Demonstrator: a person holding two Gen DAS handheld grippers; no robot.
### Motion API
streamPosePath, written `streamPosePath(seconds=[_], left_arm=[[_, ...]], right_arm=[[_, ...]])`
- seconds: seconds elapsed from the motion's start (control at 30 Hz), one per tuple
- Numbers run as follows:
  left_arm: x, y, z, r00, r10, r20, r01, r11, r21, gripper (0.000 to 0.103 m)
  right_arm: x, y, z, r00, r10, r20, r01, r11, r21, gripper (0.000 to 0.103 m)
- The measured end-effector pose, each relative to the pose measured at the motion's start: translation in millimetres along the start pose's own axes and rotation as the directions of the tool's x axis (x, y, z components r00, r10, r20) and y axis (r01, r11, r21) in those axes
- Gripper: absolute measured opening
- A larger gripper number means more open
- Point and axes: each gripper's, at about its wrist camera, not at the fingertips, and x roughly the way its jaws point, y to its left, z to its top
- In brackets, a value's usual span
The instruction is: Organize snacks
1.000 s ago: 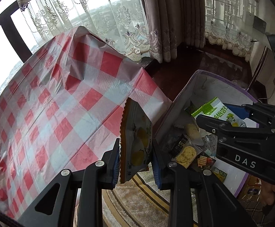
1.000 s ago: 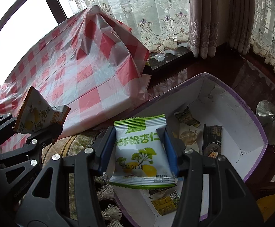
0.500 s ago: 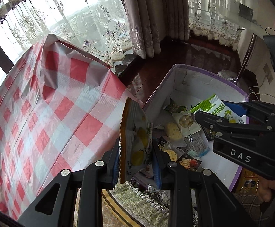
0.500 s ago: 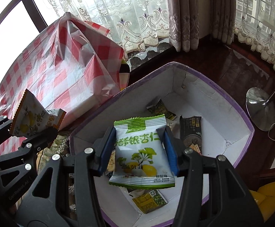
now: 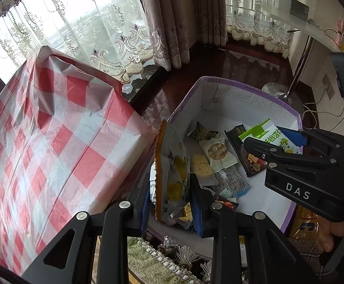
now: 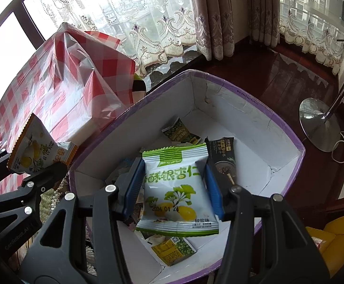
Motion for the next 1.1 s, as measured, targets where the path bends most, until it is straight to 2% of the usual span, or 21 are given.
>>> streamPosePath(seconds=[0.13, 0.2, 0.27, 0.33, 0.47, 0.57, 0.67, 0.77, 0.9, 1.1], left_arm=[[1.5, -2.3, 0.9, 1.000, -0.017, -0.008, 0.017, 1.000, 0.002, 0.031], [4.2, -3.8, 1.7, 0.999, -0.028, -0.017, 0.028, 1.000, 0.001, 0.041], [2.7, -5.4, 1.8, 0.999, -0.034, -0.008, 0.034, 0.999, 0.006, 0.060], [-0.6, -4.8, 1.9, 0.999, -0.049, 0.004, 0.049, 0.999, -0.002, 0.065], [-8.0, 2.0, -6.3, 0.998, -0.067, 0.012, 0.067, 0.997, -0.039, 0.067], [-16.8, 11.4, -18.0, 0.995, -0.094, 0.024, 0.096, 0.990, -0.104, 0.070], [-30.6, 15.2, -33.9, 0.988, -0.147, 0.036, 0.151, 0.977, -0.153, 0.074], [-38.2, 10.4, -56.2, 0.992, -0.125, 0.019, 0.127, 0.981, -0.149, 0.082], [-33.5, 11.0, -77.6, 0.993, -0.110, -0.051, 0.099, 0.978, -0.183, 0.083], [-35.1, 10.9, -86.4, 0.995, -0.098, -0.021, 0.093, 0.978, -0.189, 0.083]], right_arm=[[-2.3, -0.4, 0.3, 1.000, -0.008, 0.004, 0.008, 1.000, 0.002, 0.055], [-3.7, -1.2, 0.3, 1.000, -0.021, -0.001, 0.021, 1.000, 0.008, 0.060], [-7.1, -2.0, -0.5, 0.999, -0.042, 0.003, 0.042, 0.999, 0.015, 0.068], [-11.4, -2.9, -2.3, 0.998, -0.058, 0.006, 0.057, 0.998, 0.023, 0.070], [-23.6, -0.9, -11.1, 0.995, -0.103, 0.018, 0.102, 0.994, 0.034, 0.074], [-33.0, 2.9, -24.0, 0.992, -0.127, 0.025, 0.126, 0.991, 0.048, 0.074], [-45.2, 5.9, -38.7, 0.987, -0.158, 0.036, 0.156, 0.986, 0.067, 0.074], [-60.2, 8.4, -53.6, 0.979, -0.195, 0.060, 0.191, 0.979, 0.067, 0.074], [-76.2, 6.6, -66.2, 0.965, -0.251, 0.075, 0.246, 0.967, 0.066, 0.074], [-82.6, 10.7, -62.2, 0.961, -0.256, 0.108, 0.251, 0.966, 0.054, 0.074]])
